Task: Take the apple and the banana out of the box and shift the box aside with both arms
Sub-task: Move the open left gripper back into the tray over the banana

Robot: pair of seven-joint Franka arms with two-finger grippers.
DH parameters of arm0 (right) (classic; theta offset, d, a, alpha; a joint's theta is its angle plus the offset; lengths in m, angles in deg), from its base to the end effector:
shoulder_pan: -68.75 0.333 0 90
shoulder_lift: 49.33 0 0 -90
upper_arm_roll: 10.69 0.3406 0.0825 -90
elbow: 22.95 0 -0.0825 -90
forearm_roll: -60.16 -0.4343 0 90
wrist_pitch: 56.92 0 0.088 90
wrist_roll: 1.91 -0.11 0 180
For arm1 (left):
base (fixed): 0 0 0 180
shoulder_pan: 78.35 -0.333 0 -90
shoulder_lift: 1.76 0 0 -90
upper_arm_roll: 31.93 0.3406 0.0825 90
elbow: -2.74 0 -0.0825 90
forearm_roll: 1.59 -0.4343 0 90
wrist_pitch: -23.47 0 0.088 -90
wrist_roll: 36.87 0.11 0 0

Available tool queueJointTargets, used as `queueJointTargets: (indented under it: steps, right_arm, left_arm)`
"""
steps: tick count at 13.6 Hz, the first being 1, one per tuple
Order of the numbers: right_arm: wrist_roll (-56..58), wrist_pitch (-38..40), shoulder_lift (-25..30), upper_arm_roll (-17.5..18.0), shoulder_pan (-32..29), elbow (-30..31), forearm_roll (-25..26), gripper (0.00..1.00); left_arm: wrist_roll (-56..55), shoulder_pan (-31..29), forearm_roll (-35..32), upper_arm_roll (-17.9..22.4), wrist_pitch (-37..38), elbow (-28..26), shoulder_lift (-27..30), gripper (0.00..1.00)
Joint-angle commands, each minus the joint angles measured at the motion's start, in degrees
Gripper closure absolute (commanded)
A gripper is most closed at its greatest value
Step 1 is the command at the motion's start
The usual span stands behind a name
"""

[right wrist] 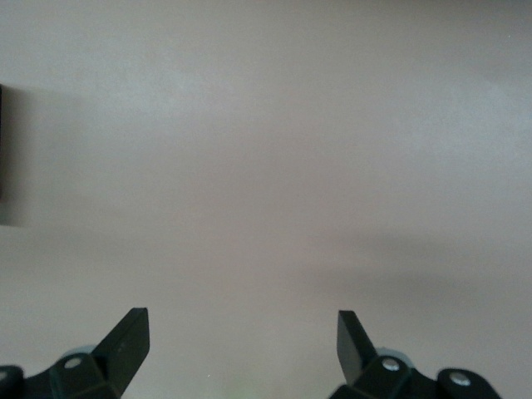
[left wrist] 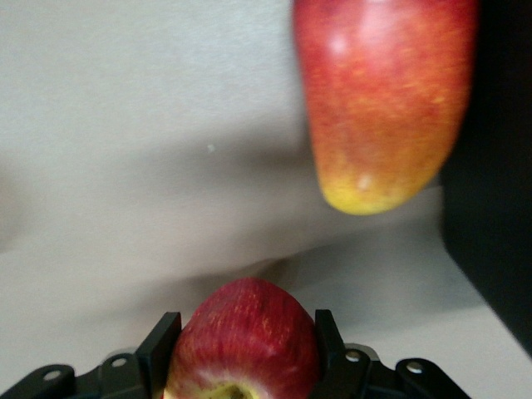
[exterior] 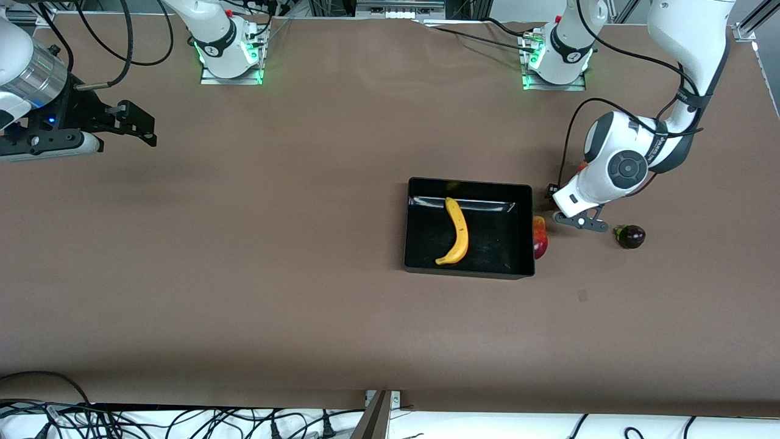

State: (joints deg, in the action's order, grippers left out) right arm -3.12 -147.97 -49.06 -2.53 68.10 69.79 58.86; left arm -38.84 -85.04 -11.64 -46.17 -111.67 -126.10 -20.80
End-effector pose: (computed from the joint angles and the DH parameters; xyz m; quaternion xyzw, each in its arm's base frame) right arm 0.5981 0.0815 0.6255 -0.9984 -0.0546 0.0132 0.0100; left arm 0.5481 -0.0748 0.1830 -0.9880 0.1142 0.1015 0.0229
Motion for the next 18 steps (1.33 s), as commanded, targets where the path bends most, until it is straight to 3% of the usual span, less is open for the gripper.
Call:
queueJointTargets:
  steps: [1,5,8,11,15,18]
  right_arm:
    - [1.0,0.2,-0.3,0.1,-0.3,-0.8,0.1,0.00]
    - [1.0,0.2,-0.3,0.1,-0.3,-0.8,0.1,0.00]
    - [0.9,0.2,-0.3,0.2,-0.3,-0.8,0.0,0.00]
    - [0.9,0.2,-0.2,0.2,-0.3,-0.8,-0.1,0.00]
    - [0.9,0.3,-0.2,0.2,-0.3,-0.8,-0.1,0.00]
    - [0.9,0.3,-0.2,0.2,-0.3,-0.8,-0.2,0.00]
  left_arm:
    - [0.2,-0.4,1.2,-0.4,-0.4,-0.8,0.6,0.01]
    - [0.3,-0.5,1.2,-0.5,4.8,4.6,2.1,0.00]
    - [0.4,0.4,1.2,-0.7,21.7,18.0,2.8,0.00]
    - [0.0,3.4,1.4,-0.7,30.5,27.9,1.7,0.00]
    - [-11.6,11.8,5.5,-0.7,33.7,33.0,1.7,0.00]
    - [-25.0,18.6,10.3,-0.6,27.1,35.1,-2.9,0.00]
